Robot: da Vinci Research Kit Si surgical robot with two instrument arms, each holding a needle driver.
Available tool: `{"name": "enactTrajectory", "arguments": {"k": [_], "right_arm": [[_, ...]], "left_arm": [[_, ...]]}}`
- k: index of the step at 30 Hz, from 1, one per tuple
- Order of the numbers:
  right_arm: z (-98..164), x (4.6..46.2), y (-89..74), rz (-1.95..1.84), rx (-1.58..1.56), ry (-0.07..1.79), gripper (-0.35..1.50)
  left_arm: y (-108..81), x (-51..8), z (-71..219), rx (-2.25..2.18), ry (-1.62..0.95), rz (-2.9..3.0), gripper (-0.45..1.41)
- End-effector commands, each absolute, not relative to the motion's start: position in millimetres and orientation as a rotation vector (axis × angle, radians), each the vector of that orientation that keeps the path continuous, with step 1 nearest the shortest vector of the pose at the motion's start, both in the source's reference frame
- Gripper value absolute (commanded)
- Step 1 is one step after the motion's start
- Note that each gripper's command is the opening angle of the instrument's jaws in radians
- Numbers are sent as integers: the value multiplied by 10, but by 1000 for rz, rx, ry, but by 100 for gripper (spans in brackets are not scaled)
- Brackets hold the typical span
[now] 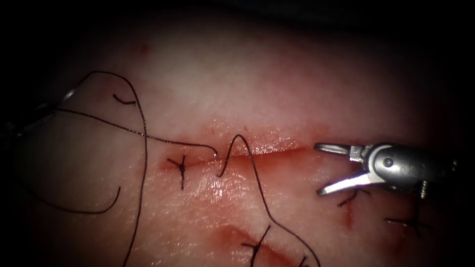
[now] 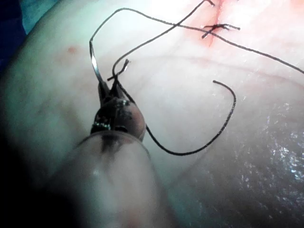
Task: Wound Closure
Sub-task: Grasp the suture with the right driver and pull it through the skin.
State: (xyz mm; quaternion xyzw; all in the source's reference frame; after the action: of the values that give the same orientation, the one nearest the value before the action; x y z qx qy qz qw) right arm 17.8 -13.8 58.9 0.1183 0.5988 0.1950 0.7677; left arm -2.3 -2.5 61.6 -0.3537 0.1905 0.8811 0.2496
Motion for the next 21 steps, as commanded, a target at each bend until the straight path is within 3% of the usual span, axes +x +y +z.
{"name": "enactTrajectory", "arguments": {"k": [1, 7, 14, 17, 18, 21], "right_arm": [[607, 212, -136, 432, 278, 1313, 128], [651, 255, -141, 475, 383, 1343, 114], [673, 279, -160, 481, 459, 1357, 116], [665, 285, -167, 476, 495, 1366, 98], [657, 288, -170, 467, 515, 1375, 79], [649, 295, -169, 473, 518, 1377, 64]], "left_arm": [[-21, -28, 622, -965, 521, 2399, -45], [-21, -26, 621, -966, 520, 2400, -45], [-21, -25, 621, -968, 519, 2401, -45], [-21, -25, 621, -967, 519, 2401, -45], [-21, -25, 621, -968, 519, 2401, -45], [-21, -25, 621, -968, 519, 2401, -45]]}}
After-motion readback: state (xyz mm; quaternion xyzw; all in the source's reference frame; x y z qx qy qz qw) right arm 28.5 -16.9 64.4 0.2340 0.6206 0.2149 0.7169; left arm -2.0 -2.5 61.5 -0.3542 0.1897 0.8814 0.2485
